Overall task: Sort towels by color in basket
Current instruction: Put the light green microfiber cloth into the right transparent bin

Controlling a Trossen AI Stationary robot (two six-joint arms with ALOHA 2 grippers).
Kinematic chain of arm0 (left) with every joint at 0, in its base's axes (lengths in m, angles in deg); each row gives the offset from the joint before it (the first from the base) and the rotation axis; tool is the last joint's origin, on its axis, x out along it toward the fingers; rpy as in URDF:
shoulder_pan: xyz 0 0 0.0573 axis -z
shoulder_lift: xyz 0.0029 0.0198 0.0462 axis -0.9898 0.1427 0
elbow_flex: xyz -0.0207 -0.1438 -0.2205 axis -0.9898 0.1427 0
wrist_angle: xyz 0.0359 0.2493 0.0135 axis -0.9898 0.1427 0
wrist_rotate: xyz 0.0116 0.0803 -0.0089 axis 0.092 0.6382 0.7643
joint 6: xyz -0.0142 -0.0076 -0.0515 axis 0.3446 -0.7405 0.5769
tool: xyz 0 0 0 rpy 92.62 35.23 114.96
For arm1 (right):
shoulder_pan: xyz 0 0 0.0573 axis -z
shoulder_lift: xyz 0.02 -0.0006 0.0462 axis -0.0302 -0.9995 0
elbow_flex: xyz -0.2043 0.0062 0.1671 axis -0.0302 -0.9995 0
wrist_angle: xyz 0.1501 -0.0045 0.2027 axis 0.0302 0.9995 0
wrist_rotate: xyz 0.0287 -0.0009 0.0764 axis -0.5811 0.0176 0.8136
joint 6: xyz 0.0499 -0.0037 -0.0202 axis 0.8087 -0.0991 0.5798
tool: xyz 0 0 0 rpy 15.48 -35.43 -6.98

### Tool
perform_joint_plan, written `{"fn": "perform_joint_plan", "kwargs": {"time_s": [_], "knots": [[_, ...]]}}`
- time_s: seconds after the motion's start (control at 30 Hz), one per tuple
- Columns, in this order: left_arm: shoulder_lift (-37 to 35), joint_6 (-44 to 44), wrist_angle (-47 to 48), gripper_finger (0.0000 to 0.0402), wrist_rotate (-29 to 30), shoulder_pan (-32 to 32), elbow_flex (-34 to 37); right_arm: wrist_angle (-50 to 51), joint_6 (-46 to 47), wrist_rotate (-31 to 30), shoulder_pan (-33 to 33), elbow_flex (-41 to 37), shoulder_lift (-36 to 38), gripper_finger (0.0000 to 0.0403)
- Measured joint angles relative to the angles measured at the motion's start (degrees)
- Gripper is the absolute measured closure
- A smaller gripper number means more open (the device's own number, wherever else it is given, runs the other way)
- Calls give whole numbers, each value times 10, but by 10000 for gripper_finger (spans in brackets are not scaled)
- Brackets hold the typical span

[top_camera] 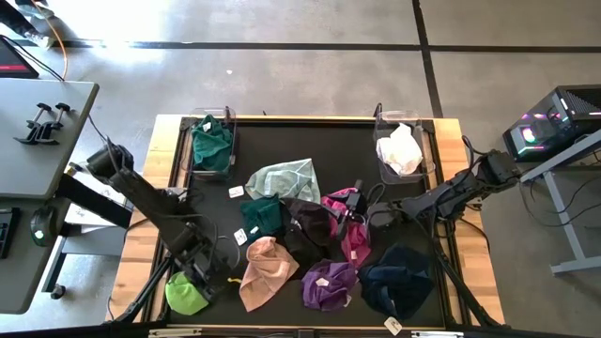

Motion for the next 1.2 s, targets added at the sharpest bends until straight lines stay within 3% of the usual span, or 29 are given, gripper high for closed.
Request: {"fn": "perform_joint_plan", "kwargs": {"time_s": [0.17,0.27,0.47,0.63,0.8,0.9,1.0,1.1,1.2], "knots": [[48,-24,1,233,-49,11,0,0,-11,15,2,0,0,244],[86,-45,1,210,-109,23,0,-1,-15,24,2,0,0,244],[168,-185,3,201,-162,42,0,-2,-15,25,1,0,0,244],[226,-267,32,227,-182,50,-3,-3,-15,25,1,0,0,244],[248,-338,42,308,-187,51,-3,-4,-12,25,1,0,0,244],[248,-373,58,376,-172,44,-8,-4,-10,25,1,0,0,244],[248,-410,117,384,-123,31,-35,-4,-6,25,1,0,0,244],[249,-447,211,380,-34,10,-80,-4,8,27,1,0,0,244],[252,-470,300,392,123,-10,-138,-4,16,45,1,0,0,244]]}}
